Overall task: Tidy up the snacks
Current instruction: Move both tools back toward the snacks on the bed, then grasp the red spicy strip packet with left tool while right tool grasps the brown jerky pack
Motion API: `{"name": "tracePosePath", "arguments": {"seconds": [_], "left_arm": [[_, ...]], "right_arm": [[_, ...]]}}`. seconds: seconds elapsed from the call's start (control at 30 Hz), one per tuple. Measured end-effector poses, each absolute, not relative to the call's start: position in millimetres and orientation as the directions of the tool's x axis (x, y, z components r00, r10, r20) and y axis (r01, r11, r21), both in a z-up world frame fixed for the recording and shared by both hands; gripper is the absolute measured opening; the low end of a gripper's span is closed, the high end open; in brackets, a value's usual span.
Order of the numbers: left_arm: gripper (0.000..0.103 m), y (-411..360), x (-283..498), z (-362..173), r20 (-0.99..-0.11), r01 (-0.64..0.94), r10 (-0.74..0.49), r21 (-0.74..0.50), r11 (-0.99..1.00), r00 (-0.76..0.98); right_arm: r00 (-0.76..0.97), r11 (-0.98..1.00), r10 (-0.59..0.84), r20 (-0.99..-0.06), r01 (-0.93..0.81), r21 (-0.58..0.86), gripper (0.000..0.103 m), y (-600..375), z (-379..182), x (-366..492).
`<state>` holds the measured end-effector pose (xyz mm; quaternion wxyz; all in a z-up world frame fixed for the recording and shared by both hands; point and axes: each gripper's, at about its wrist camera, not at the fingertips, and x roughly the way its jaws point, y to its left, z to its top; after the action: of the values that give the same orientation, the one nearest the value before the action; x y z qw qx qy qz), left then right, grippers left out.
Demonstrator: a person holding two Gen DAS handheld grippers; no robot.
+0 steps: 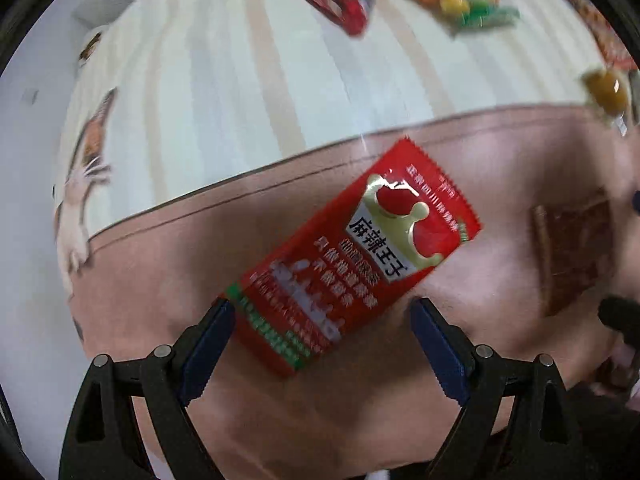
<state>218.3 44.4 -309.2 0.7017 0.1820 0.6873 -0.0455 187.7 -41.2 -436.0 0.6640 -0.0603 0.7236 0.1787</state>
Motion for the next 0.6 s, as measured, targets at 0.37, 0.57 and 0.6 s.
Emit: {"name": "tracePosePath", "arguments": {"seconds": [0.37,0.57,0.6], "left_arm": [[0.089,81,268,-302,-0.998,0.035,0.057,0.058,0.998,0.029],[0.089,93,263,-306,-1.000,-0.002,-0.009,-0.009,1.000,0.010],[0.089,92,262,-306,-1.000,0.013,-0.006,-0.006,1.000,0.010]], "right_arm": [[-0.034,0.765,-0.089,-0.995,-0.642,-0.046,0.098,0,-451,171],[-0.051,0.738,-0.116,-0.992,-0.673,-0.052,0.094,8,-468,181],[-0.055,0.747,-0.111,-0.992,-0.664,-0.046,0.089,6,-468,183]]}}
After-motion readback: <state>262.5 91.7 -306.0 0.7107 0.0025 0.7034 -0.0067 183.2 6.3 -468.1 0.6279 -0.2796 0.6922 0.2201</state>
